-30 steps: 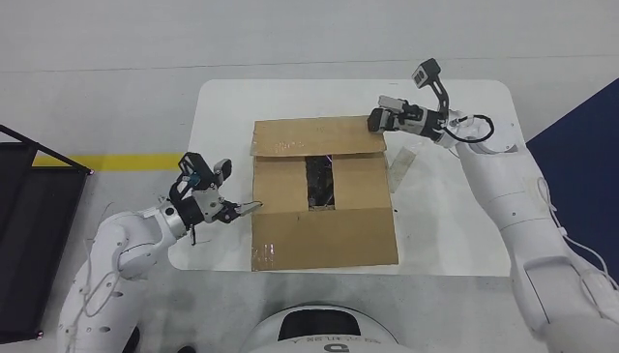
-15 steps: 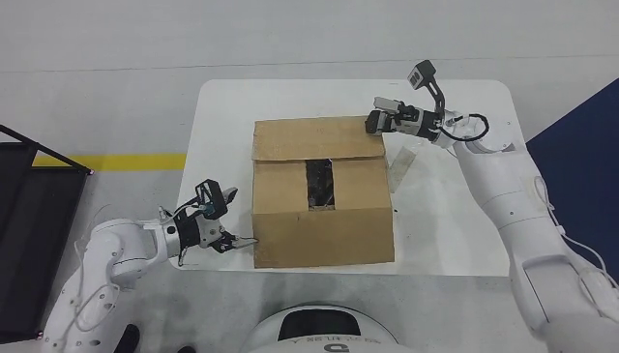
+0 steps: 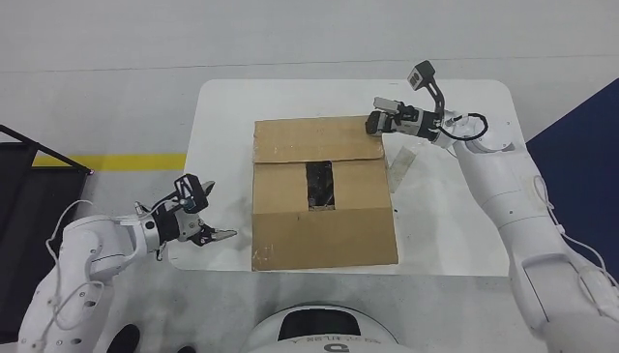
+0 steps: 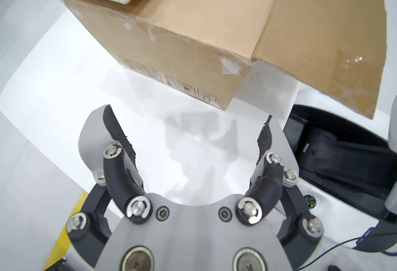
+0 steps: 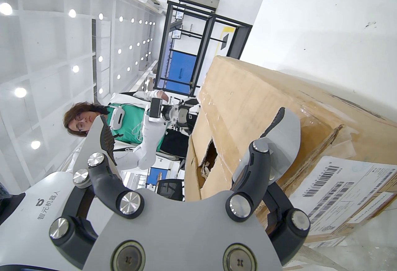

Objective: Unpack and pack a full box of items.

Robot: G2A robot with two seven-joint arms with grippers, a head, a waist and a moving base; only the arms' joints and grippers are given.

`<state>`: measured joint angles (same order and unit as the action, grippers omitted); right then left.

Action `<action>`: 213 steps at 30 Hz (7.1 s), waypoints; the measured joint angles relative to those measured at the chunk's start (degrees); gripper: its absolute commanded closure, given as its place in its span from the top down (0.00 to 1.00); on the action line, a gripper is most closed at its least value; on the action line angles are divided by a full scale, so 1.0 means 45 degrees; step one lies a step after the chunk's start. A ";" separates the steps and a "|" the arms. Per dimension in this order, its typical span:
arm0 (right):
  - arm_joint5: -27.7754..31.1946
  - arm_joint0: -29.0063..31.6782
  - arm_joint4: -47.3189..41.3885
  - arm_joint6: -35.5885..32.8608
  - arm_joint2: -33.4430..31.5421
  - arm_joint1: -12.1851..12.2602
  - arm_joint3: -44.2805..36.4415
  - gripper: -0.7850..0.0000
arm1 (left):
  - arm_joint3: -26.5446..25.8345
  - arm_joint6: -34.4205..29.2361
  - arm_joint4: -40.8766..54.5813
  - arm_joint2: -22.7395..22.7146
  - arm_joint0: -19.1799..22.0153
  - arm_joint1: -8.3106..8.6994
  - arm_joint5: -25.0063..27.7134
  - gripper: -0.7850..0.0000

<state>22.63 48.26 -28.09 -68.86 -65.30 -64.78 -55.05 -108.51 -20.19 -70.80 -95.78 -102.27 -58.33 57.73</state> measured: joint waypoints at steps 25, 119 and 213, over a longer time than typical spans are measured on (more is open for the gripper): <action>-0.0018 -0.0076 0.0015 -0.0073 0.0065 -0.0022 0.0097 1.00 | -0.0247 0.2425 0.0851 0.1166 0.0244 -0.0153 -0.3248 1.00; 0.0469 0.2419 0.0502 0.1683 -0.2308 0.0711 -0.1265 1.00 | 0.1829 0.3148 -0.1322 0.5086 0.3609 -0.0964 -1.0247 1.00; -0.1300 0.8695 1.4319 1.2405 -0.3679 0.1088 -0.9250 1.00 | 0.1830 0.3146 -0.1323 0.5087 0.3609 -0.0964 -1.0247 1.00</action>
<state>16.78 87.39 36.35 -13.04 -81.85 -59.88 -96.68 -100.28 -6.03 -76.75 -72.89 -86.03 -62.66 11.62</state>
